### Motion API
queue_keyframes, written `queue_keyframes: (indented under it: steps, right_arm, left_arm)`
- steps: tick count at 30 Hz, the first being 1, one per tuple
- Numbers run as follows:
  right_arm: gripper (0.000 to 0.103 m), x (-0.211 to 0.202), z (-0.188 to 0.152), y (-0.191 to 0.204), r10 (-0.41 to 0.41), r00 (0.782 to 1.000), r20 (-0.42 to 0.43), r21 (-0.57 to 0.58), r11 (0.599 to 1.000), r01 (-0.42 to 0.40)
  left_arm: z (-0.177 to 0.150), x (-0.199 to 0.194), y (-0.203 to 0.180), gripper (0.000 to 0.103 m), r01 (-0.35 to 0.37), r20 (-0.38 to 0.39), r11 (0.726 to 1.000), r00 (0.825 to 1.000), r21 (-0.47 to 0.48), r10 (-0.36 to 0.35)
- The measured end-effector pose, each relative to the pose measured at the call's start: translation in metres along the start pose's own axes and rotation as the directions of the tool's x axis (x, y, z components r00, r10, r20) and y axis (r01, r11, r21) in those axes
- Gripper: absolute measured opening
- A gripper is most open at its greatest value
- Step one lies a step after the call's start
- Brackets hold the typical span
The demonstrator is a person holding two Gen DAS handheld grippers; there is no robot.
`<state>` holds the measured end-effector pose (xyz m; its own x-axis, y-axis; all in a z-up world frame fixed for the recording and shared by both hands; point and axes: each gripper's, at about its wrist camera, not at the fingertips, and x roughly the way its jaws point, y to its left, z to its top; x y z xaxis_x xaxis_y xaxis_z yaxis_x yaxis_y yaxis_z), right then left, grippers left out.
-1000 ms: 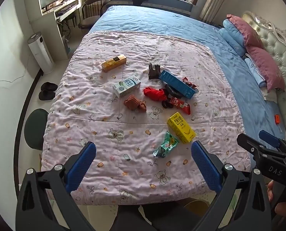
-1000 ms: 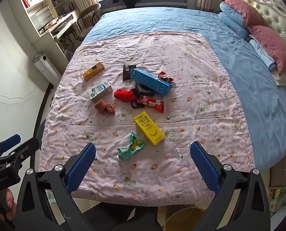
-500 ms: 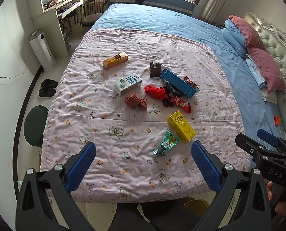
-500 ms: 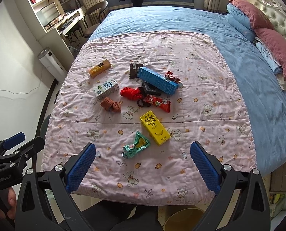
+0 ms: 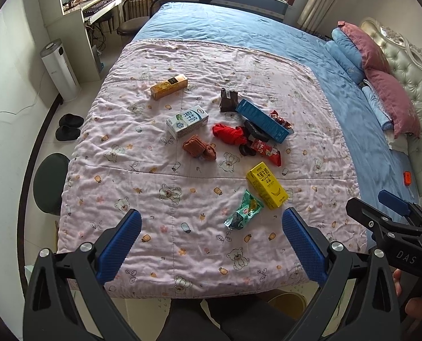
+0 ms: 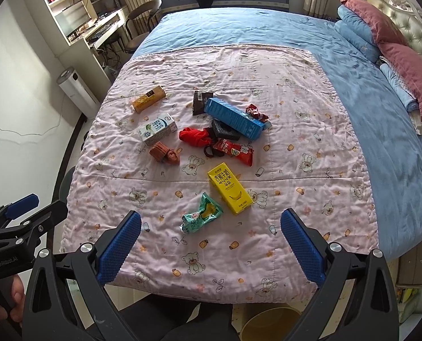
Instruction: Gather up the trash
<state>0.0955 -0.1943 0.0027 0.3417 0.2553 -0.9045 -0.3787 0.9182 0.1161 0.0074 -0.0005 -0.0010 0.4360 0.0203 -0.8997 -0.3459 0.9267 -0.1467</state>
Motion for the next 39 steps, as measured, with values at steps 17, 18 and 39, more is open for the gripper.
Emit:
queue_keyframes:
  steps: [17,18,39]
  right_arm:
    - [0.095,0.0020,0.0015,-0.0037,-0.002,1.000,-0.006,0.009,1.000,0.002]
    - [0.095,0.0019,0.0017,-0.0037,-0.001,1.000,-0.004,0.009,1.000,0.001]
    - [0.095,0.0007,0.0010,-0.0036,0.015,1.000,-0.011,0.006,1.000,-0.015]
  left_arm:
    - [0.0030,0.0058,-0.0005,0.099,-0.004,-0.009,1.000,1.000,0.001,0.004]
    - [0.0044,0.0047,-0.0005,0.099,-0.003,-0.011,1.000,1.000,-0.001,0.003]
    - [0.0015,0.0064,-0.0003,0.099,-0.002,-0.017,1.000,1.000,0.001,0.002]
